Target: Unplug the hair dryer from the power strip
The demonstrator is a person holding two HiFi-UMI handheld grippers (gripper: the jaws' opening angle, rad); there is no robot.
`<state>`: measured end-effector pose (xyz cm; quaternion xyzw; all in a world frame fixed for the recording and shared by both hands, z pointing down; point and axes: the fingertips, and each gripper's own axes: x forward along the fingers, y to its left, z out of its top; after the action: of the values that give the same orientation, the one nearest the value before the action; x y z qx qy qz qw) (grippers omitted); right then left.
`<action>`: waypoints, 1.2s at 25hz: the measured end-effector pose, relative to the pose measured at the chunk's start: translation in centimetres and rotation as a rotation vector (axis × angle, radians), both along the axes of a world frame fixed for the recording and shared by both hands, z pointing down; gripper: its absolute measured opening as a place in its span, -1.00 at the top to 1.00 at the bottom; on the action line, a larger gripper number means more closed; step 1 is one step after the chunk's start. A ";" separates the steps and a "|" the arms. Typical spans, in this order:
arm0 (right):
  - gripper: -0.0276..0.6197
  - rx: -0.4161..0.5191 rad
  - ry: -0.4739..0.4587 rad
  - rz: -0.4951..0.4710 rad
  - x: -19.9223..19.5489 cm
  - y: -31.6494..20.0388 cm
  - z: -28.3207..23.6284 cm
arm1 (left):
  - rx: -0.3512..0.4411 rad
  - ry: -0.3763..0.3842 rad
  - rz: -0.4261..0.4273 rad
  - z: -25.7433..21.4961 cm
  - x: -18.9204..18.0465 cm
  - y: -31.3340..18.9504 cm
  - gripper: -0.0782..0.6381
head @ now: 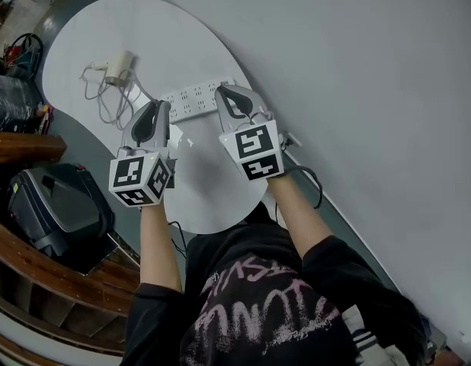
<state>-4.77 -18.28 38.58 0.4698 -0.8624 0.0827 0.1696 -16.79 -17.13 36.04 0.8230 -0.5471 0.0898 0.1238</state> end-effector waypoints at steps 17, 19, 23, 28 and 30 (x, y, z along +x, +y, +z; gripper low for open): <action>0.85 0.102 -0.027 -0.037 -0.8 1.6 -5.7 | 0.088 -0.023 -0.030 -4.6 -0.7 2.3 0.63; 0.85 0.115 -0.030 -0.041 -1.0 1.8 -6.3 | 0.098 -0.025 -0.036 -5.1 -0.9 2.7 0.63; 0.85 0.133 -0.037 -0.047 -1.1 2.2 -7.2 | 0.115 -0.023 -0.048 -6.0 -1.2 3.3 0.63; 0.85 0.160 -0.044 -0.050 -1.0 2.7 -8.6 | 0.142 -0.022 -0.061 -7.4 -1.4 4.0 0.63; 0.85 0.173 -0.047 -0.049 -0.9 2.8 -9.2 | 0.152 -0.022 -0.064 -7.8 -1.5 4.2 0.63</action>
<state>-5.71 -15.49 29.34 0.4593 -0.8813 0.0147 0.1098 -18.27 -12.96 28.21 0.8109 -0.5799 0.0531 0.0575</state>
